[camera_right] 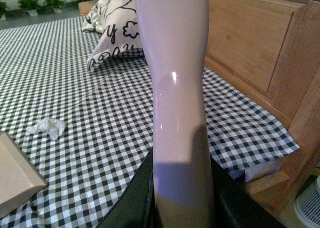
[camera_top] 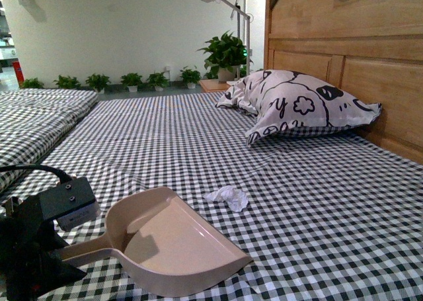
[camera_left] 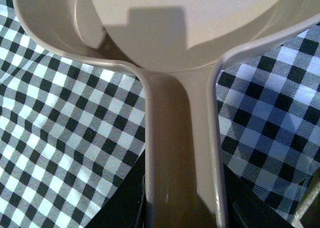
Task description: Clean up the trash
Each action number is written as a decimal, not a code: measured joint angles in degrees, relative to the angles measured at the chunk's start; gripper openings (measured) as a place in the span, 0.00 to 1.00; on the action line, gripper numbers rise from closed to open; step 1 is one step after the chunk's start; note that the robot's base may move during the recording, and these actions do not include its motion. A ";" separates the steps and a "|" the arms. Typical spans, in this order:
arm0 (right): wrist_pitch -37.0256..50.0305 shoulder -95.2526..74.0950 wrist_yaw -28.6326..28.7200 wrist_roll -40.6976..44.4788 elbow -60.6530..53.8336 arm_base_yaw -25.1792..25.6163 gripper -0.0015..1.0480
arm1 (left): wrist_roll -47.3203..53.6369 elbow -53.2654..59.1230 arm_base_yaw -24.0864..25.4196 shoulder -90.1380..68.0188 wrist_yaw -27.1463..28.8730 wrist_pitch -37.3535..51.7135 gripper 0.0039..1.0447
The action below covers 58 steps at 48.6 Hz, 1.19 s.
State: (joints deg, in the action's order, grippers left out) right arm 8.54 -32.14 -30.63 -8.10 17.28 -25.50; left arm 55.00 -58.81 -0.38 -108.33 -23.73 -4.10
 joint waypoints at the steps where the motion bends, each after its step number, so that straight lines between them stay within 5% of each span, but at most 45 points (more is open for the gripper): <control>1: 0.00 0.00 0.02 0.00 0.00 0.00 0.19 | -0.09 -0.04 -0.02 -0.13 0.04 0.00 0.24; 14: -0.26 -0.04 0.22 0.02 0.04 0.07 0.19 | -0.35 -0.09 -0.04 -0.37 0.15 0.00 0.24; 20: -7.78 -5.16 7.30 0.44 3.72 3.52 0.19 | -0.37 -0.09 -0.04 -0.42 0.22 0.00 0.24; 30: 6.88 -33.53 17.11 0.55 13.53 9.01 0.19 | -0.48 -0.11 -0.07 -0.44 0.28 0.00 0.24; 38: 7.58 -50.97 20.74 -1.36 22.95 9.55 0.19 | -0.48 -0.15 -0.11 -0.44 0.24 0.00 0.24; 58: -1.01 -82.77 16.00 1.01 50.51 8.41 0.19 | -0.48 -0.17 -0.11 -0.44 0.26 0.00 0.24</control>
State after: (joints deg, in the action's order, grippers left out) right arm 7.53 -114.91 -14.63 -7.09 67.79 -17.08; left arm 54.52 -58.98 -0.49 -108.77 -23.46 -4.10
